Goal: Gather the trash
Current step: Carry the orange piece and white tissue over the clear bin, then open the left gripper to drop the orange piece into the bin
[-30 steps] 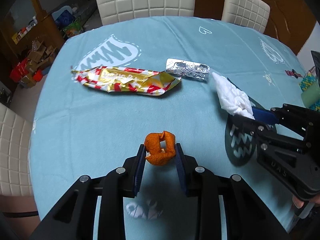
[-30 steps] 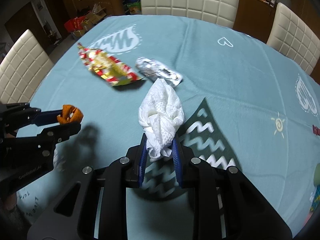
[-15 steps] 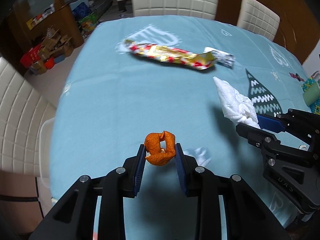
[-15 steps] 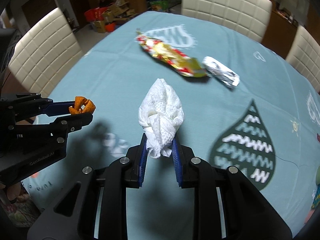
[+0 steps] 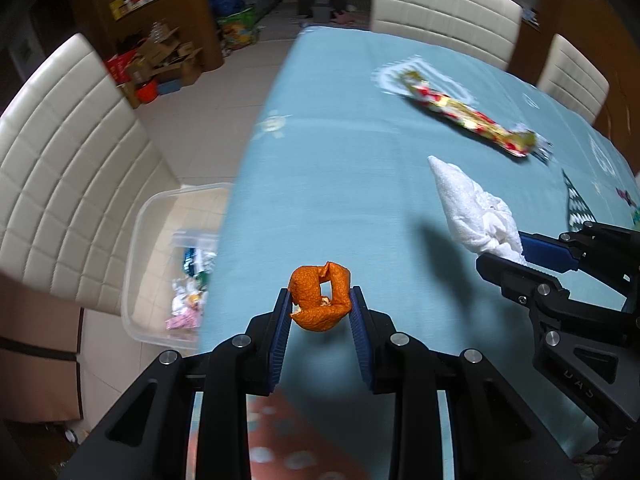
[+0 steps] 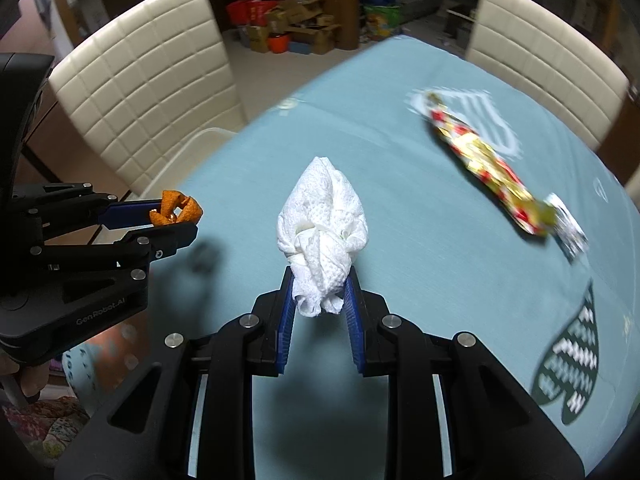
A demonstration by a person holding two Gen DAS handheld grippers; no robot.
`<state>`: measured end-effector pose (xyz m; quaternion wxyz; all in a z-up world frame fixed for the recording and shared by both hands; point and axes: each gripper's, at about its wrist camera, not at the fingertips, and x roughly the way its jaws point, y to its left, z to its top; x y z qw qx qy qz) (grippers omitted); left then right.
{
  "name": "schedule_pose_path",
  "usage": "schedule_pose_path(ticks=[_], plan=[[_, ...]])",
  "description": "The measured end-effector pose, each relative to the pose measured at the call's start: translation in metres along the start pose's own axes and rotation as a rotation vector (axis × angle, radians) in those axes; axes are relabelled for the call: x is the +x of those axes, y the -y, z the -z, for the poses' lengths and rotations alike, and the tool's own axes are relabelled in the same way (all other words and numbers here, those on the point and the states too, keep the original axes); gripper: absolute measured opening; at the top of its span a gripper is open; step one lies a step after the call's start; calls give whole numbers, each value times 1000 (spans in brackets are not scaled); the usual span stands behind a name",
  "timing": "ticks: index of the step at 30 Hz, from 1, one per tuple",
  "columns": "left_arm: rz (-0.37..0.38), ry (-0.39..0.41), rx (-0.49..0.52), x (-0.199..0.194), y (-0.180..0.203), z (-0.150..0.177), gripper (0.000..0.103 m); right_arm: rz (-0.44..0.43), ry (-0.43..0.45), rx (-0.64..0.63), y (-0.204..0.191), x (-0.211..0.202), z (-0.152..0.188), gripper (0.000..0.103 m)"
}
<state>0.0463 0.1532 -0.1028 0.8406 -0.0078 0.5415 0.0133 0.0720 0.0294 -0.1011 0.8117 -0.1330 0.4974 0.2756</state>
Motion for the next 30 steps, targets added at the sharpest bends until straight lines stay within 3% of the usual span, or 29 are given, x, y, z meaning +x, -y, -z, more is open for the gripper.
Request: schedule_pose_path(ticks=[18, 30], plan=[[-112, 0, -228, 11, -133, 17, 29, -75, -30, -235, -104, 47, -70, 26], [-164, 11, -297, 8, -179, 2, 30, -104, -12, -295, -134, 61, -105, 26]])
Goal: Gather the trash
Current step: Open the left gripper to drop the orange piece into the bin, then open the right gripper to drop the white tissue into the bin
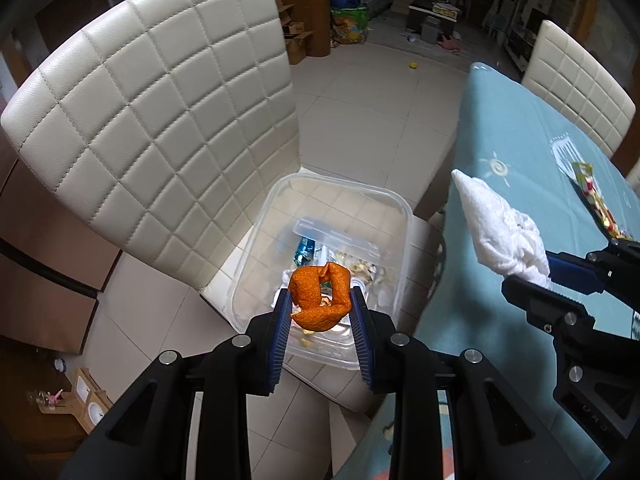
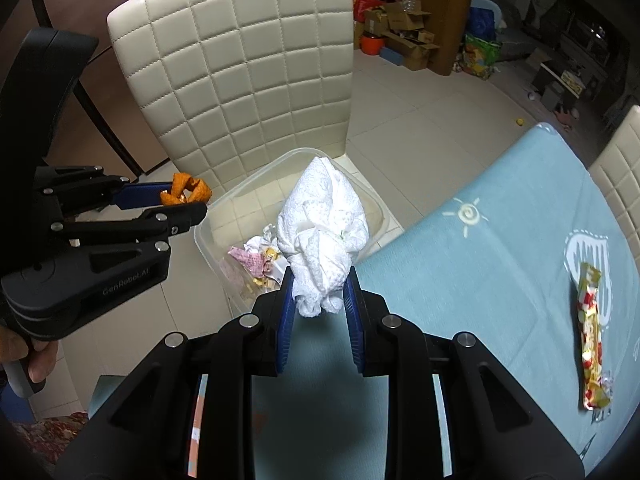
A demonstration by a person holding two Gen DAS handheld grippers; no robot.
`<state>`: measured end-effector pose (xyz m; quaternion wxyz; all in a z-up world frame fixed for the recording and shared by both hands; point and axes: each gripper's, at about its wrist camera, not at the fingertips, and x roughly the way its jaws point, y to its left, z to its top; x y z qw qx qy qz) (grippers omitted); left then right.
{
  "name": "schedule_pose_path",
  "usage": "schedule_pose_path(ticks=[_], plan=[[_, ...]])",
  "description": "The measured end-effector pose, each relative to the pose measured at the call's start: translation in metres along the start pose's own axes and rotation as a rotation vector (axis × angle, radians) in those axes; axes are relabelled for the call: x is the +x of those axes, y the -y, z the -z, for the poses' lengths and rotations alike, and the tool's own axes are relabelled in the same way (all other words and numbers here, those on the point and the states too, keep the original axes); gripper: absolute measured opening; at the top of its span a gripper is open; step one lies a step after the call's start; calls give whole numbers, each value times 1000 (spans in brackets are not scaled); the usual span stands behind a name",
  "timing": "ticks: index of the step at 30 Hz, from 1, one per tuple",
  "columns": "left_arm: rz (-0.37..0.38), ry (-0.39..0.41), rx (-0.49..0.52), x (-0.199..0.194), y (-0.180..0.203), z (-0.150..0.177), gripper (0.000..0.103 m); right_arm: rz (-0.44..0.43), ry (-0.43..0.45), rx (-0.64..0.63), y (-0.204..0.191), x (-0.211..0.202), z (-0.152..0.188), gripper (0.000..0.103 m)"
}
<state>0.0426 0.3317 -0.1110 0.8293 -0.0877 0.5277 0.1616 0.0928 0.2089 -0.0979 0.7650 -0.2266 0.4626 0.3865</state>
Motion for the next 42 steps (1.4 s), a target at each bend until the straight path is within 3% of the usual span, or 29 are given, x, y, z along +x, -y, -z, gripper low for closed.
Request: schedule_pose_path(ticks=[12, 14, 15, 30, 31, 32, 33, 34, 37, 42], plan=[[-10, -9, -34, 16, -10, -18, 34, -25, 2, -20, 7, 17, -20, 26], [-9, -1, -51, 16, -12, -20, 74, -25, 7, -29, 7, 19, -24, 26], [-13, 7, -58, 16, -13, -21, 81, -26, 9, -29, 8, 20, -25, 26], [-91, -48, -142, 29, -50, -2, 83, -132, -32, -35, -10, 48, -38, 28], [-94, -49, -148, 29, -52, -1, 83, -136, -27, -29, -11, 47, -40, 37], [-97, -50, -155, 29, -55, 1, 83, -115, -10, -25, -12, 45, -41, 64], [-98, -52, -160, 28, -57, 2, 83, -100, 6, -23, -11, 42, -41, 78], [-98, -53, -162, 27, -57, 3, 83, -90, 32, -16, -9, 38, -40, 84], [-99, -50, -167, 23, -57, 7, 83, -78, 18, -8, -6, 35, -37, 78], [-75, -39, -145, 12, -40, 8, 83, -52, 15, 28, 7, 17, -18, 77]])
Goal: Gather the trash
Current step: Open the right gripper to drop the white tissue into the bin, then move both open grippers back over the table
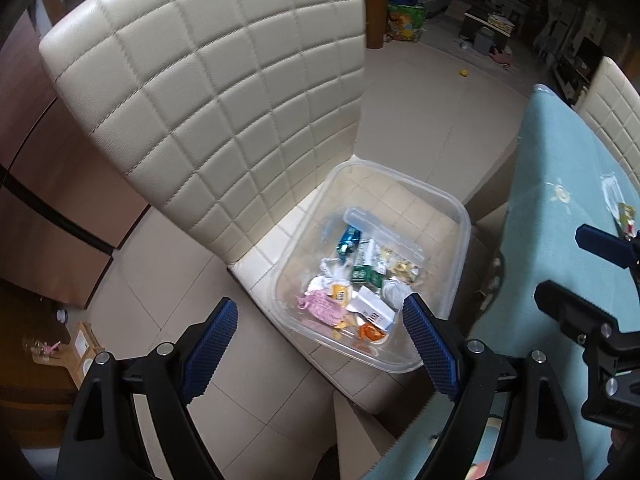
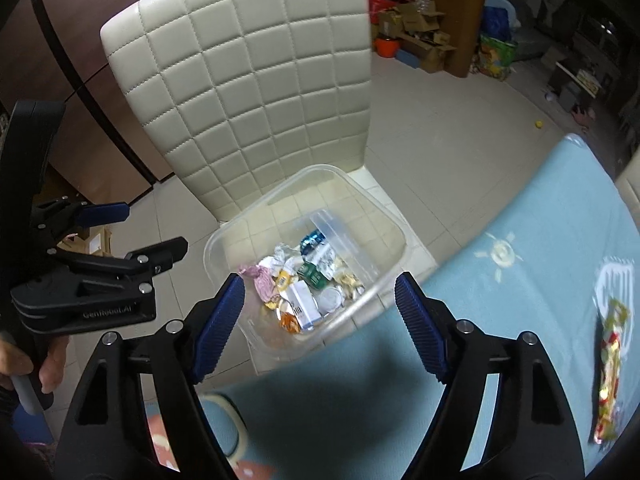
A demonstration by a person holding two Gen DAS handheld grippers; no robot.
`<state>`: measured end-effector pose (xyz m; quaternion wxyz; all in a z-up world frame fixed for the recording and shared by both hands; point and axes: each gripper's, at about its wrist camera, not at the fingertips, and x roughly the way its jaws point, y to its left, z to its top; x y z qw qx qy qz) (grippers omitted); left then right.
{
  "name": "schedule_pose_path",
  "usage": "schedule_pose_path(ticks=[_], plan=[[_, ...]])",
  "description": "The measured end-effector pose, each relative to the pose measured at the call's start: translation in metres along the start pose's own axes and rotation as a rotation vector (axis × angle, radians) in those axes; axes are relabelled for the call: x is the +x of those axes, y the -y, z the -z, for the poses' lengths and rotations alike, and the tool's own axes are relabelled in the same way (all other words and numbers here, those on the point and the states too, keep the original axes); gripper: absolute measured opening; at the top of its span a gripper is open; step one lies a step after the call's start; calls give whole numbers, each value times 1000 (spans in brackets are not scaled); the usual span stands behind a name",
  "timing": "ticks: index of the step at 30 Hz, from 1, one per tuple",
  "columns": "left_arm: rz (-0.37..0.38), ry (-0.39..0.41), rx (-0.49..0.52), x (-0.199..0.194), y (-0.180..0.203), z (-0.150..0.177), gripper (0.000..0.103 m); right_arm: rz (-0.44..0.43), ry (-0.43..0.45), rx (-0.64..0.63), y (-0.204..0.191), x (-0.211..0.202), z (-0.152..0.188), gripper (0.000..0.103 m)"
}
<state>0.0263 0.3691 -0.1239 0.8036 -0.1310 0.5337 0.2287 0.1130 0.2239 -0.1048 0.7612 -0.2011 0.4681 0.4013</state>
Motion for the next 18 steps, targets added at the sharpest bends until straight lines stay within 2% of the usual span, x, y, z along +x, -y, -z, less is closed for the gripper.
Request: schedule_pose_path(ticks=[5, 10, 18], plan=[[33, 30, 78, -21, 36, 0, 83, 50, 32, 77, 27, -31, 27, 77], [89, 74, 200, -47, 94, 6, 83, 118, 63, 185, 69, -66, 63, 77], [196, 69, 375, -65, 193, 38, 83, 211, 62, 376, 136, -114, 143, 77]])
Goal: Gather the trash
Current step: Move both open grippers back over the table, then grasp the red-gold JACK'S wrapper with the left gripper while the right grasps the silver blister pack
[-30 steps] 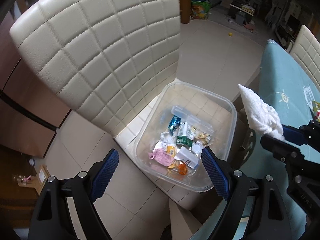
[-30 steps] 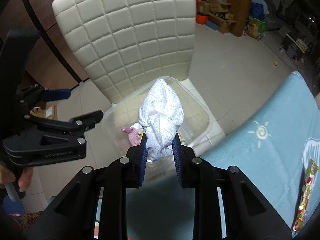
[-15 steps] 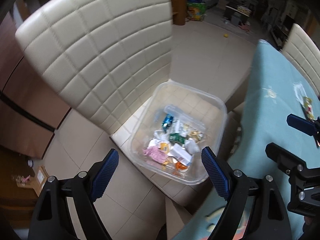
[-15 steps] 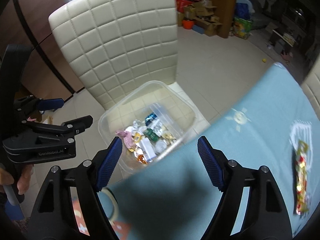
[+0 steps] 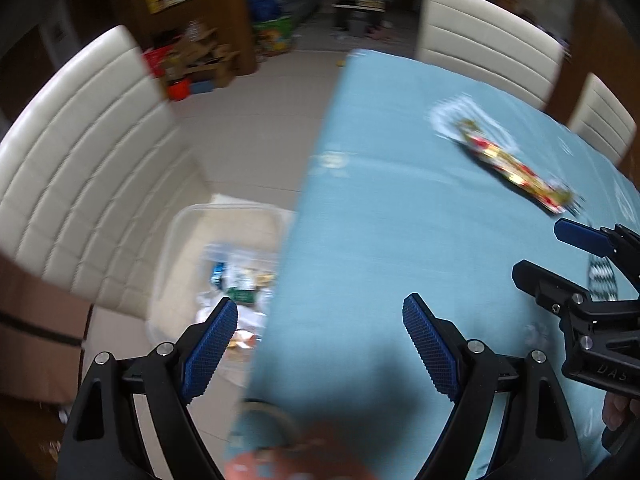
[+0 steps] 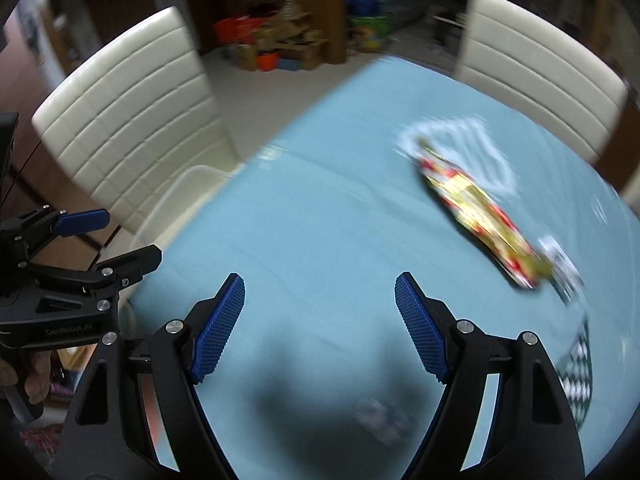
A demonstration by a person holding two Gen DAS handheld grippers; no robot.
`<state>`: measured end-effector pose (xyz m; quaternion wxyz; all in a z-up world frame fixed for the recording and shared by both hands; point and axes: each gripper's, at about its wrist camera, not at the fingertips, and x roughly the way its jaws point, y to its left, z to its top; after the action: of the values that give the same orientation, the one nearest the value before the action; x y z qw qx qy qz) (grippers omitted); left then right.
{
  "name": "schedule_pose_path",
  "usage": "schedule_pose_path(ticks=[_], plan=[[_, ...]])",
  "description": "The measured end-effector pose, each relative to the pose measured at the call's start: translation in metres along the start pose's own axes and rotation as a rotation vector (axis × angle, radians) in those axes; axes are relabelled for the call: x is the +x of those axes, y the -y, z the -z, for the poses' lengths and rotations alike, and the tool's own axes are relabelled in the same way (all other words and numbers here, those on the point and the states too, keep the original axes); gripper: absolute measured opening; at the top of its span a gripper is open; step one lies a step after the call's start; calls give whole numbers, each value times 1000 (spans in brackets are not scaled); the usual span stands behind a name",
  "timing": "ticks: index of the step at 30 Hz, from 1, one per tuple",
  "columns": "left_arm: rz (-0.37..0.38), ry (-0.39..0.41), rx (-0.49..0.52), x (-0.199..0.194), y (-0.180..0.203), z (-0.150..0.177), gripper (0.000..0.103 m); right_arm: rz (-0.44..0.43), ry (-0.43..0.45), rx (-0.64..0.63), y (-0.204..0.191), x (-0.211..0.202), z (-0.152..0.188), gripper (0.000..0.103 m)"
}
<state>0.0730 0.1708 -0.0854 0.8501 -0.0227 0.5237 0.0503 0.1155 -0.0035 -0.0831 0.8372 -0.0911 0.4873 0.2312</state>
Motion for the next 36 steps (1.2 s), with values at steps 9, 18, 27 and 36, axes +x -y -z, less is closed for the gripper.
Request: schedule_pose_path(ticks=[9, 18, 27, 36], plan=[[85, -15, 165, 5, 106, -3, 83, 96, -2, 139, 93, -33, 53, 77], [110, -5, 240, 21, 172, -35, 83, 205, 6, 155, 152, -36, 52, 76], [135, -73, 167, 82, 188, -89, 83, 242, -50, 136, 201, 19, 19, 69], [150, -120, 160, 128, 204, -125, 83, 184, -82, 112, 220, 66, -5, 64]])
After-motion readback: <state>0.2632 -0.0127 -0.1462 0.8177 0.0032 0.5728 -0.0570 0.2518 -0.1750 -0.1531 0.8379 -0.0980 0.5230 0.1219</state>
